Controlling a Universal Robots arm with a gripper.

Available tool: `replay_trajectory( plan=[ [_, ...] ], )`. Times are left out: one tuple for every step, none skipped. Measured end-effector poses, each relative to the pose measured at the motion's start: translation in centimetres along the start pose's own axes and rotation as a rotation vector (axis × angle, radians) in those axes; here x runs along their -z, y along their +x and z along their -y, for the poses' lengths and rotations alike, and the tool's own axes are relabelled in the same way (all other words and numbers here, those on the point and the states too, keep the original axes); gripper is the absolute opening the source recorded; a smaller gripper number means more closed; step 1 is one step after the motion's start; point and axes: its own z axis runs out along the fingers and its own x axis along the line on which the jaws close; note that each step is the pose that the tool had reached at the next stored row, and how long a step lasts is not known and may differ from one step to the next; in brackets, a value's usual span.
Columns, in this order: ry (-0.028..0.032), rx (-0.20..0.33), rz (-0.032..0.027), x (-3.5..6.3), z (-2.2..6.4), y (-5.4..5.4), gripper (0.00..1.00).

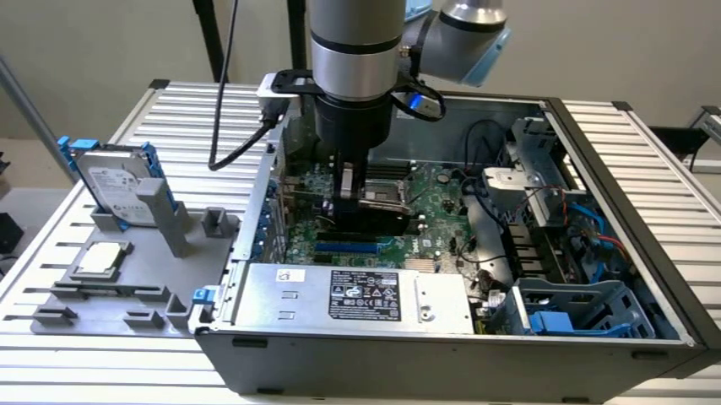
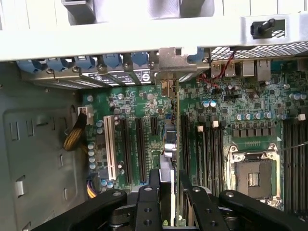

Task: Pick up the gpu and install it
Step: 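Insert the gpu into the slot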

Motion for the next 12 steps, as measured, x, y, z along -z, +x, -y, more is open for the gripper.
replay_trajectory(
  plan=[
    [0.0,0.0,0.001,-0.18,-0.07,0.0,0.27],
    [0.0001,0.0,0.0018,-0.36,-0.13,0.01,0.27],
    [0.0,0.0,0.0023,-0.55,-0.17,0.01,0.27],
    [0.0,0.001,0.0026,-0.74,-0.19,0.02,0.27],
    [-0.0001,0.001,0.0027,-0.91,-0.2,0.02,0.27],
    [-0.0001,0.002,0.0028,-1.07,-0.21,0.01,0.27],
    [-0.0001,0.002,0.0029,-1.15,-0.21,0.0,0.27],
    [-0.0001,0.002,0.0028,-1.16,-0.22,0.0,0.27],
    [-0.0002,0.002,0.0027,-1.16,-0.22,0.0,0.27],
    [-0.0002,0.002,0.0027,-1.16,-0.22,0.0,0.27],
    [-0.0002,0.002,0.0027,-1.16,-0.22,0.0,0.27],
    [-0.0001,0.002,0.0028,-1.17,-0.22,0.0,0.27]
  ],
)
